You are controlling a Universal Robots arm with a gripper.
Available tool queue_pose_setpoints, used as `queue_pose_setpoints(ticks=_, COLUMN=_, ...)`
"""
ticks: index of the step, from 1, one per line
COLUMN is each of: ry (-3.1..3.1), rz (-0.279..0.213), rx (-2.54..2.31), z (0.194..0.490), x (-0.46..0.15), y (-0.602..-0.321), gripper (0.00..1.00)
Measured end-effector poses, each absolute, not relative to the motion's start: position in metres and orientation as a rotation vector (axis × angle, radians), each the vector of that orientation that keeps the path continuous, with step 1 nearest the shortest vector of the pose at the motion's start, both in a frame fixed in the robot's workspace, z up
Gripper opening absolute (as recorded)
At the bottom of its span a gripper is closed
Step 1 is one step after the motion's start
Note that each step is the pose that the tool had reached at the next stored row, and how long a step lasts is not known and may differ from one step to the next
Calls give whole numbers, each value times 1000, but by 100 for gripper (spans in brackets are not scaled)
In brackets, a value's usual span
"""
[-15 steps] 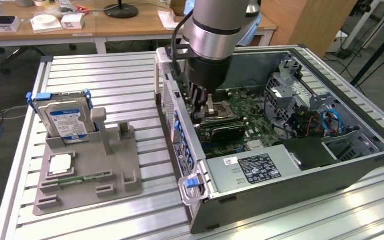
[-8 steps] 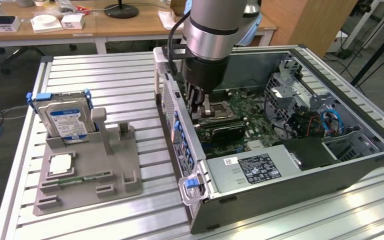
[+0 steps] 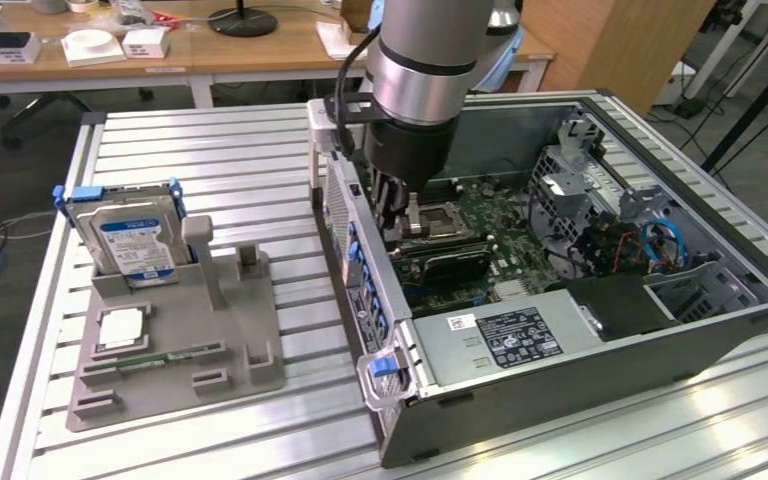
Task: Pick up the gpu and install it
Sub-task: 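Press down on the gpu until it lock into place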
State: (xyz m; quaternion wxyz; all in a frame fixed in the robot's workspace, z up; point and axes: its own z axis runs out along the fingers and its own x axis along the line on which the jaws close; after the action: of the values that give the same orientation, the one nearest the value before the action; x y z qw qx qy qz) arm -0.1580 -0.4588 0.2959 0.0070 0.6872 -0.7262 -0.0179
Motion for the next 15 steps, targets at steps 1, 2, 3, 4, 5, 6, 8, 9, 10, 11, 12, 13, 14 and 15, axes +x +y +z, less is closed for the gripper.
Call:
queue_pose_setpoints(ticks=1, ry=-2273, rz=-56, rx=2151, z=294, x=-158, y=-459, gripper=11)
queue_pose_setpoints(ticks=2, ry=-2273, rz=-56, rx=2151, z=293, x=-158, y=-459, gripper=11)
queue_pose_setpoints(ticks=3, ry=-2273, rz=-56, rx=2151, z=292, x=-158, y=-459, gripper=11)
queue_pose_setpoints(ticks=4, ry=-2273, rz=-56, rx=2151, z=291, x=-158, y=-459, gripper=11)
queue_pose_setpoints(ticks=5, ry=-2273, rz=-56, rx=2151, z=291, x=-158, y=-459, gripper=11)
queue_pose_setpoints(ticks=6, ry=-2273, rz=-56, rx=2151, z=291, x=-158, y=-459, gripper=11)
queue_pose_setpoints(ticks=8, ry=-2274, rz=-57, rx=2150, z=291, x=-155, y=-459, gripper=11)
queue_pose_setpoints(ticks=9, ry=-2274, rz=-57, rx=2151, z=290, x=-153, y=-459, gripper=11)
queue_pose_setpoints(ticks=10, ry=-2274, rz=-56, rx=2151, z=291, x=-150, y=-459, gripper=11)
queue_pose_setpoints(ticks=11, ry=-2273, rz=-56, rx=2151, z=291, x=-147, y=-459, gripper=11)
queue_pose_setpoints(ticks=12, ry=-2273, rz=-57, rx=2151, z=291, x=-145, y=-459, gripper=11)
queue_pose_setpoints(ticks=13, ry=-2273, rz=-57, rx=2151, z=291, x=-145, y=-459, gripper=11)
queue_pose_setpoints(ticks=14, ry=-2273, rz=-57, rx=2150, z=291, x=-145, y=-459, gripper=11)
queue_pose_setpoints(ticks=15, ry=-2274, rz=-57, rx=2150, z=291, x=-145, y=-459, gripper=11)
